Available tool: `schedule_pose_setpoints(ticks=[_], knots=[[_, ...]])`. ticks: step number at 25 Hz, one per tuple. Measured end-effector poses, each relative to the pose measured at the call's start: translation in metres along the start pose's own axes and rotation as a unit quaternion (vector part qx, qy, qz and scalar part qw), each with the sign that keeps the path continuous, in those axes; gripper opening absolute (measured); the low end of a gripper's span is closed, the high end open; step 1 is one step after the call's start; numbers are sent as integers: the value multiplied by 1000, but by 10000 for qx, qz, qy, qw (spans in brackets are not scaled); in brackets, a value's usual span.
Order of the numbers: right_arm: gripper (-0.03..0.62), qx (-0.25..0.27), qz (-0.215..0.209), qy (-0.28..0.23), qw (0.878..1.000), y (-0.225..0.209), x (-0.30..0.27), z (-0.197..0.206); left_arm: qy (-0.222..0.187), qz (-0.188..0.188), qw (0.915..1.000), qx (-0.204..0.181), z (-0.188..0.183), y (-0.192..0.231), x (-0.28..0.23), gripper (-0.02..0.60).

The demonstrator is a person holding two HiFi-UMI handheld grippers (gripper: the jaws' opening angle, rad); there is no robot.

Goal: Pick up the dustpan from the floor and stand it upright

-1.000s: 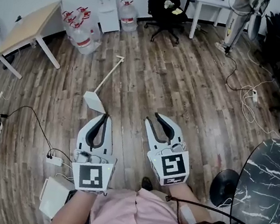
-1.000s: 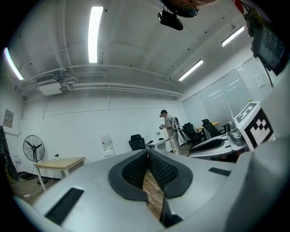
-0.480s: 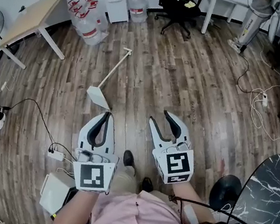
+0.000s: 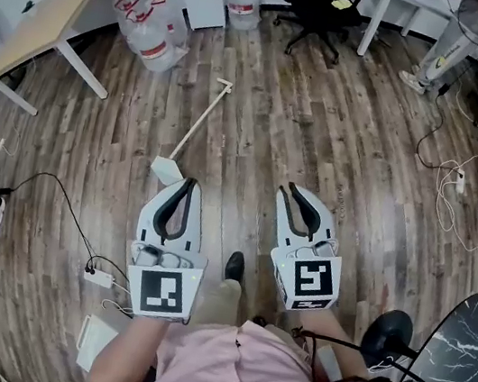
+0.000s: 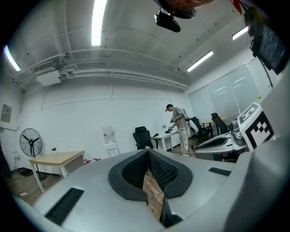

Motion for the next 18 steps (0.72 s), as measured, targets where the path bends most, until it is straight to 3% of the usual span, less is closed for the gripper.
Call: schedule_pose_setpoints(ticks=[1, 8, 14, 15, 16, 18], knots=[[3, 75, -1, -59, 10000, 2, -16, -5, 0, 27, 10000, 27, 3, 11, -12, 14], [2, 170, 145, -175, 9996, 4, -96, -41, -252, 109, 9996, 78, 8, 73, -80, 14], [2, 182, 319, -326, 9988, -11, -122, -62, -636, 326, 9974, 126, -6, 88, -116, 22], [2, 186, 353, -354, 9986, -14, -125, -64, -670, 358, 9970, 128, -7, 89, -123, 56], [2, 185, 380, -370, 9984, -18, -128, -64, -694, 390, 9967, 139, -7, 89, -129, 139], [2, 172, 430, -364, 9983, -26, -135, -62, -707, 453, 9964, 138, -5, 87, -139, 181]])
Point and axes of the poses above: the fingertips, and each gripper's own axes: x backward along the fingers, y to its left, z out of its underside, the point moved 3 cm from there along x, backward along the fingers, and after that the axes turned 12 degrees about -x, right-handed, at the moved point
